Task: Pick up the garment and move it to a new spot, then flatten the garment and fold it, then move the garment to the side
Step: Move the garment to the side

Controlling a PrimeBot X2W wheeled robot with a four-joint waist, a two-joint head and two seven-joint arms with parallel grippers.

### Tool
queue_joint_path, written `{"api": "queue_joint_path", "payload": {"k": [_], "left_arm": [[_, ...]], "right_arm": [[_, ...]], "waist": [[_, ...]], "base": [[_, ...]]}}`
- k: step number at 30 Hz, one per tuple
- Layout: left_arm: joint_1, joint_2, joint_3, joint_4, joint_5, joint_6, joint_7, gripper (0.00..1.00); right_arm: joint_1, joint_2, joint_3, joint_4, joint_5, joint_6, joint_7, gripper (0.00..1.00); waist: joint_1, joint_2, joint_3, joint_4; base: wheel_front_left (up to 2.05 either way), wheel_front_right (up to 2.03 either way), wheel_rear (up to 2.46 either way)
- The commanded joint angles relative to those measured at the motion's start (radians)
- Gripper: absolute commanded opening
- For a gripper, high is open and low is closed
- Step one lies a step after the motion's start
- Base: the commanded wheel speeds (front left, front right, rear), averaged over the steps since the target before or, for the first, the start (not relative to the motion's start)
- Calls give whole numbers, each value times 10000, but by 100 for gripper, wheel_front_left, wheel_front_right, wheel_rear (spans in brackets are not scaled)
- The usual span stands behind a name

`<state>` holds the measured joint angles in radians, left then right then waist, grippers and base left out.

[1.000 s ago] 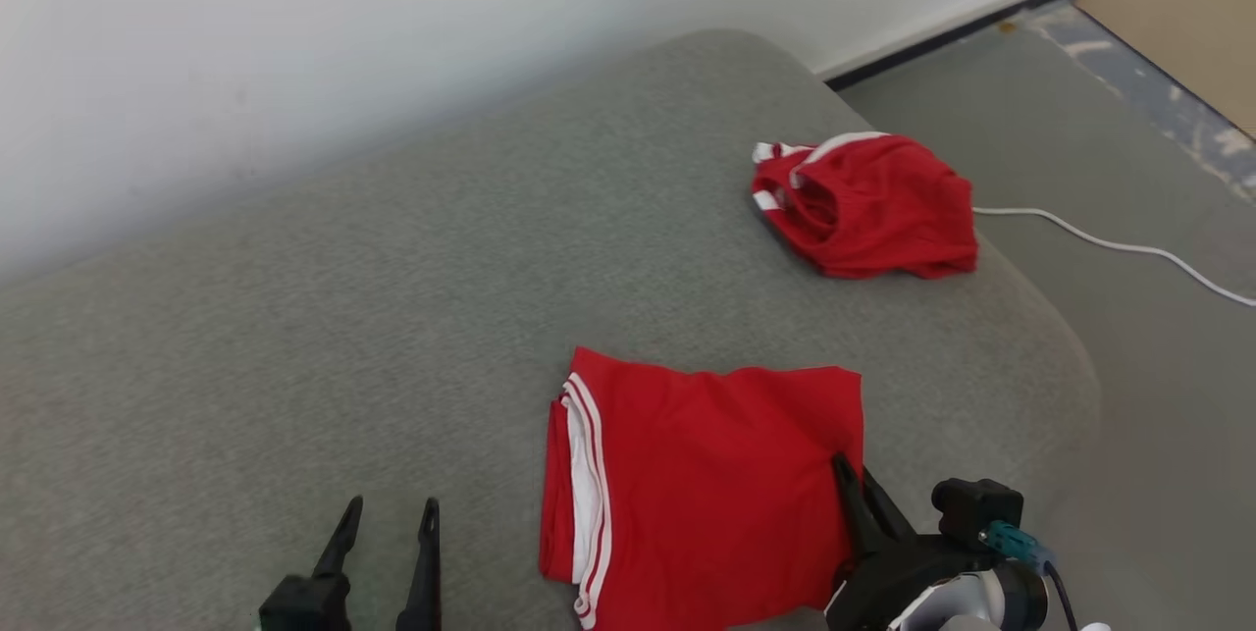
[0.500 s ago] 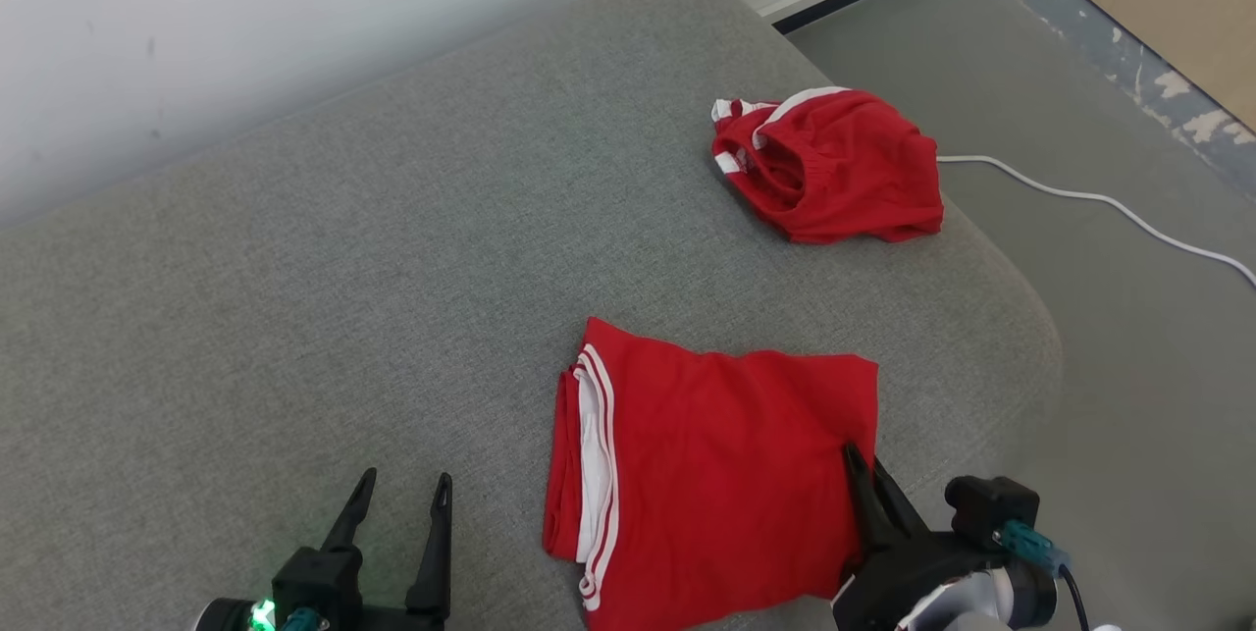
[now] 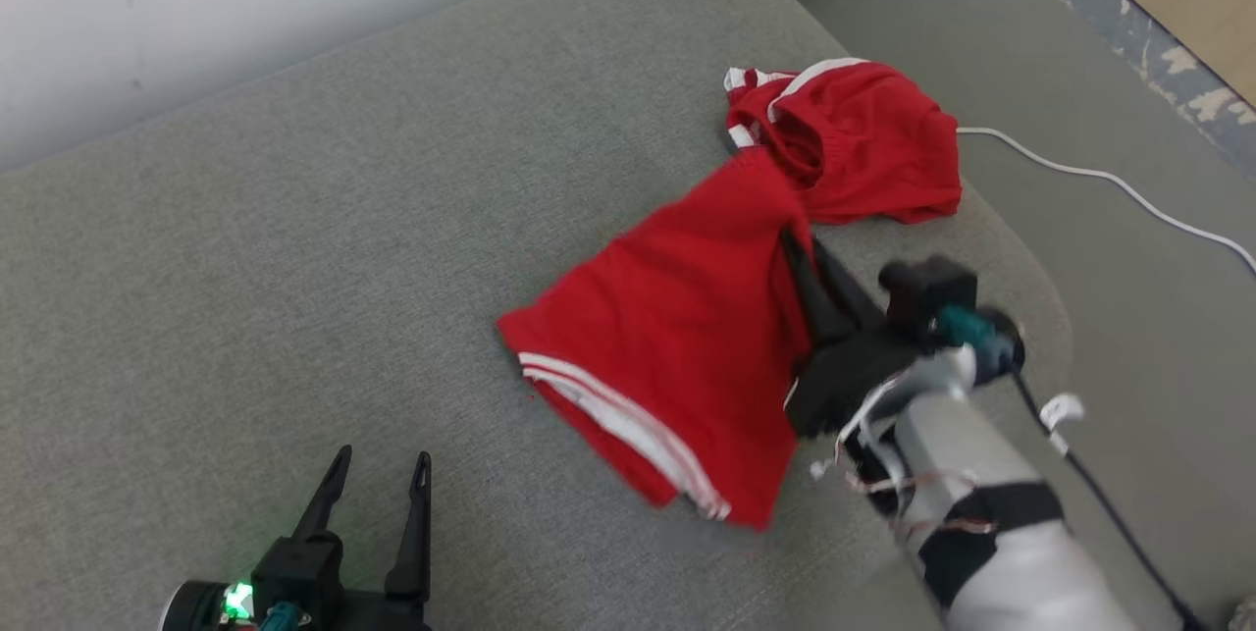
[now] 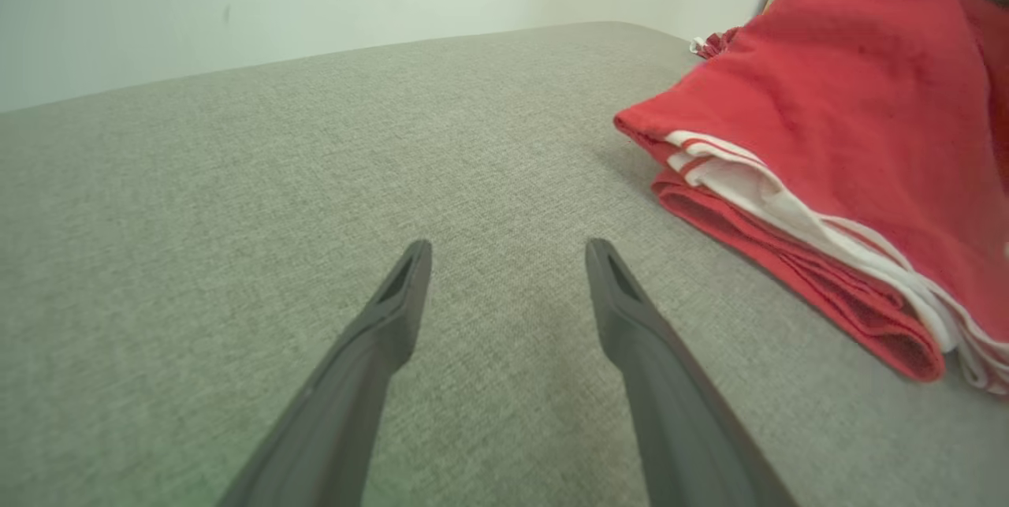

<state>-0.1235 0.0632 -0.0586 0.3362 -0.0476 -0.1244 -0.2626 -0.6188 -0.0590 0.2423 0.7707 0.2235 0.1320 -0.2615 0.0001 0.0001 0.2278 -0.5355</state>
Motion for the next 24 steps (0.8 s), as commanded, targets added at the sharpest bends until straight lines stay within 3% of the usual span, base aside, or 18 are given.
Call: {"api": "queue_joint_path", "payload": {"k": [1,9,15,24], "left_arm": [[-10,60,-9,-81,100,-47,-28,100],[-215,100,-49,-235,223,-55,-28,100],[-269,131,-164,-274,246,-68,-27,100],[-484,292,-222,-286,346,-39,-27,100]], "right_arm": [[-532,-145,28,134,-187,-32,-41,0],[-2887,-1104,-661,1633,-1032,-32,110,0],[-3888,-2271,-2037,3049,-2461,-32,434,0],[-4348,-2882,-4231,3175,-4774,-32,757,0]], "waist": [[-1,-1,142,160],[-1,-1,468,815],[-1,-1,635,1339],[-1,-1,953,1849]], "base": [[0,0,0],[0,0,0],[0,0,0],[0,0,0]]}}
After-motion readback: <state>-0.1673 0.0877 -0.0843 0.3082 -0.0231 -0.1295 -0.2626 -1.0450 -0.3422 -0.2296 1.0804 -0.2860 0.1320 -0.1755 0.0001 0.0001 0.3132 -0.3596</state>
